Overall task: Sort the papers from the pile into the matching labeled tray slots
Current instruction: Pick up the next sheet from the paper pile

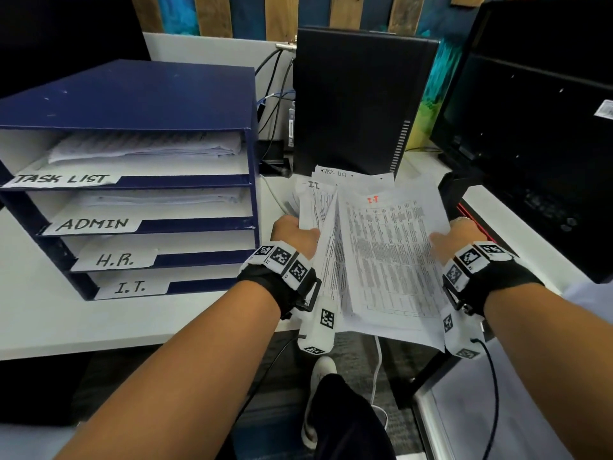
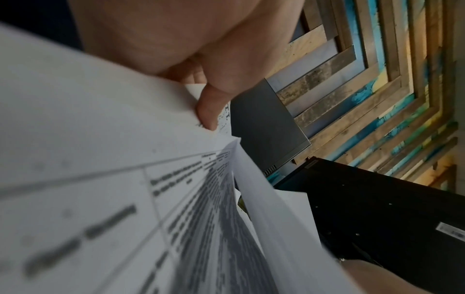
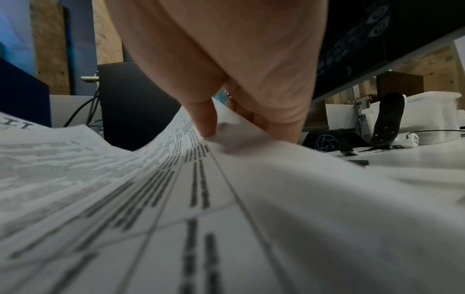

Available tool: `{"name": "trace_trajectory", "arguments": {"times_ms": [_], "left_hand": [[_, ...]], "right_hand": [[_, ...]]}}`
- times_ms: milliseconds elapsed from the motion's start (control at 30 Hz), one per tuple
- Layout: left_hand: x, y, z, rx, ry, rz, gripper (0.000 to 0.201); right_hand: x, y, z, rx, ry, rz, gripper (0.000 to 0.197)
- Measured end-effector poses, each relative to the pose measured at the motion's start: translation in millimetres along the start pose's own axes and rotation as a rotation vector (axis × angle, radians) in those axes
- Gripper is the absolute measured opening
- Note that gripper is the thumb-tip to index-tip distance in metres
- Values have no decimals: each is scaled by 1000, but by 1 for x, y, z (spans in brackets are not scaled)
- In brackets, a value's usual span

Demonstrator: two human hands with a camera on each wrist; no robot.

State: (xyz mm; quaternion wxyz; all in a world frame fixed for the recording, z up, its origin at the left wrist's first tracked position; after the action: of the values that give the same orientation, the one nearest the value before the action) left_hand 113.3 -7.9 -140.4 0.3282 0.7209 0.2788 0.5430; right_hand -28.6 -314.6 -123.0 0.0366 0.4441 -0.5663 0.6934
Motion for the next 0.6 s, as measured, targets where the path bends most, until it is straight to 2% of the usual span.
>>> {"name": "trace_trajectory", "arguments": {"times_ms": [33, 67, 100, 133, 267, 300, 333, 367, 467, 600], "left_hand": [[2, 0, -2, 7, 21, -12, 23], [3, -1, -1, 6, 43, -35, 23], [2, -1, 0, 4, 48, -63, 11], [1, 0, 0, -2, 40, -103, 10], [-15, 1, -9, 73, -92, -199, 75], [-22, 2, -8, 74, -131, -178, 85], [-25, 4, -9, 50, -148, -138, 87], [-25, 6, -9, 20, -128, -79, 80], [-10, 9, -6, -82, 40, 18, 48], [9, 14, -19, -158, 125, -107, 34]], "right_hand": [[-3, -2, -1, 6, -19, 12, 17], [-5, -6, -2, 17, -29, 13, 17], [-7, -9, -4, 27, -36, 8, 18], [-10, -13, -6, 38, -50, -2, 19], [-22, -20, -15, 73, -125, -16, 35], [-25, -22, -17, 91, -132, 8, 38], [-28, -24, -19, 113, -138, 36, 40], [-31, -26, -21, 135, -142, 65, 41], [-33, -32, -24, 178, -125, 147, 51], [-27, -33, -22, 169, -129, 281, 77]]}}
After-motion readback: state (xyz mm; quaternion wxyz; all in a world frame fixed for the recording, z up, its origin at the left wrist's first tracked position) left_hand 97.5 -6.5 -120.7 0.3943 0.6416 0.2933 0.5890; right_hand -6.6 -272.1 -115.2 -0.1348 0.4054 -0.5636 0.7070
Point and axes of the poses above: each hand's wrist, its own z-axis towards the middle knuckle, its own x-axis out of the back of the hand, y = z × x, the point moved 10 cm from there along z, towards the middle knuckle, and after that the axes turned 15 degrees about z, right-handed, at the moved point
